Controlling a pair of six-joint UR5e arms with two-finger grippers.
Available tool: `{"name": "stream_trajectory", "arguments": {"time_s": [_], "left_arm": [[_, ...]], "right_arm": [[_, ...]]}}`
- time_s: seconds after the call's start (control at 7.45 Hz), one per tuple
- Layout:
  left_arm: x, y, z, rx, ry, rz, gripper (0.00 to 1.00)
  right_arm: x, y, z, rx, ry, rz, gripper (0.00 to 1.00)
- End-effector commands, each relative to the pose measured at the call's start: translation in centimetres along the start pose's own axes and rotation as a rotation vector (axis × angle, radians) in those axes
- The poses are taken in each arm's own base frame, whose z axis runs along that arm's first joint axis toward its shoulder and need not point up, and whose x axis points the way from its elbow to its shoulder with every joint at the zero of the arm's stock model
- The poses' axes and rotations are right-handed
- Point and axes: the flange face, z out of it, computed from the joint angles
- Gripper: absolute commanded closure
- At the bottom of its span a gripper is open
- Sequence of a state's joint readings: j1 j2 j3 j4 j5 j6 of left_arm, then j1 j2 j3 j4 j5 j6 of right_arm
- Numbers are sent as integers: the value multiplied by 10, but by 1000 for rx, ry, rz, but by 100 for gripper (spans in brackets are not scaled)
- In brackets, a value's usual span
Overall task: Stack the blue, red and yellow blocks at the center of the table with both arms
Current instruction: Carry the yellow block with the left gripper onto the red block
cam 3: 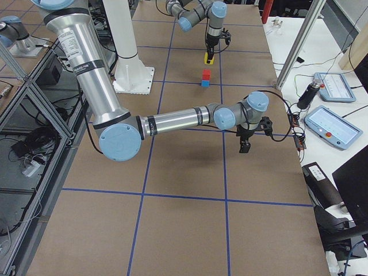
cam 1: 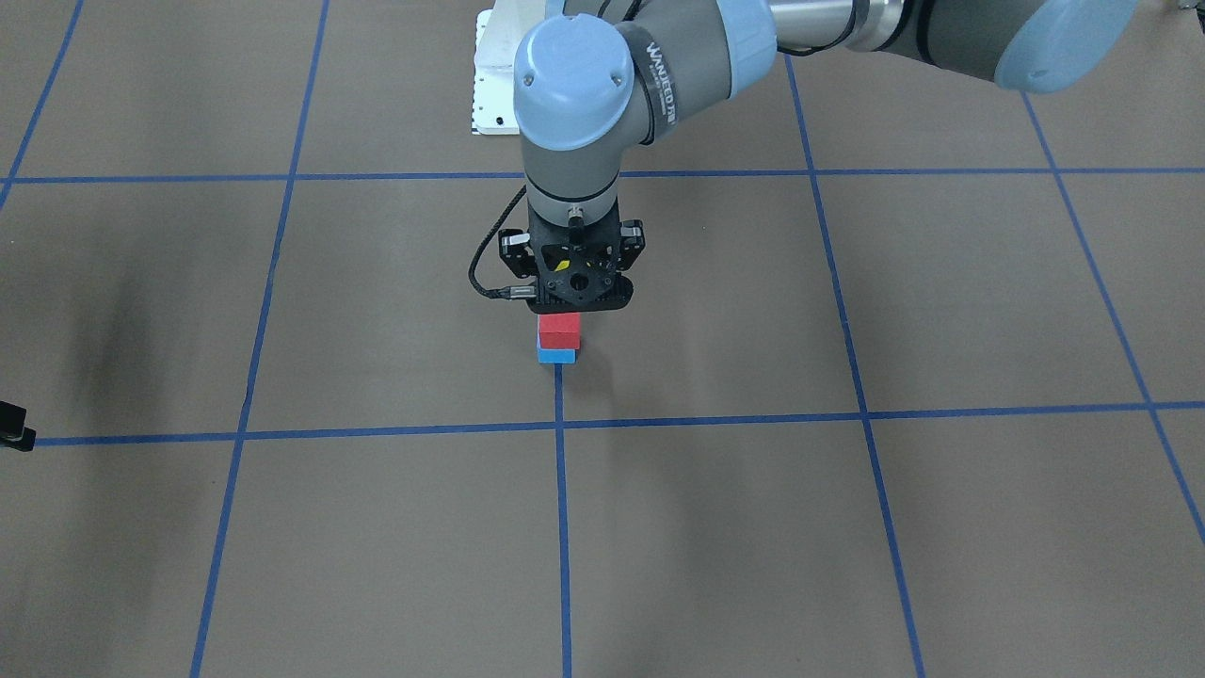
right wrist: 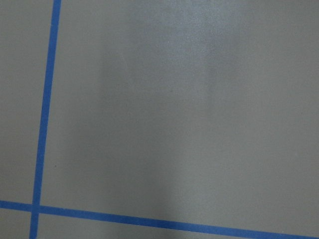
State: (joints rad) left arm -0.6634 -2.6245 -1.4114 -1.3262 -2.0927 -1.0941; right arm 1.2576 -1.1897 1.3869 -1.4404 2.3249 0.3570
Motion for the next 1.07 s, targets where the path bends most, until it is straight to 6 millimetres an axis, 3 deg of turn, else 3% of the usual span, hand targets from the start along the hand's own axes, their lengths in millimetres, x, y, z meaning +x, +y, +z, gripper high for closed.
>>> {"name": "stream_trajectory", "arguments": {"time_s": [0.0,0.8,0.94], "left_arm": [[6,-8,24,14,1,19,100],[10,1,40,-4,-11,33,100],[10,1,40,-4,-11,32,96]], "right_arm": [[-1,-1,0,0,2,-2,0],[3,1,4,-6,4,2,0],[3,0,2,-4,4,4,0]]}}
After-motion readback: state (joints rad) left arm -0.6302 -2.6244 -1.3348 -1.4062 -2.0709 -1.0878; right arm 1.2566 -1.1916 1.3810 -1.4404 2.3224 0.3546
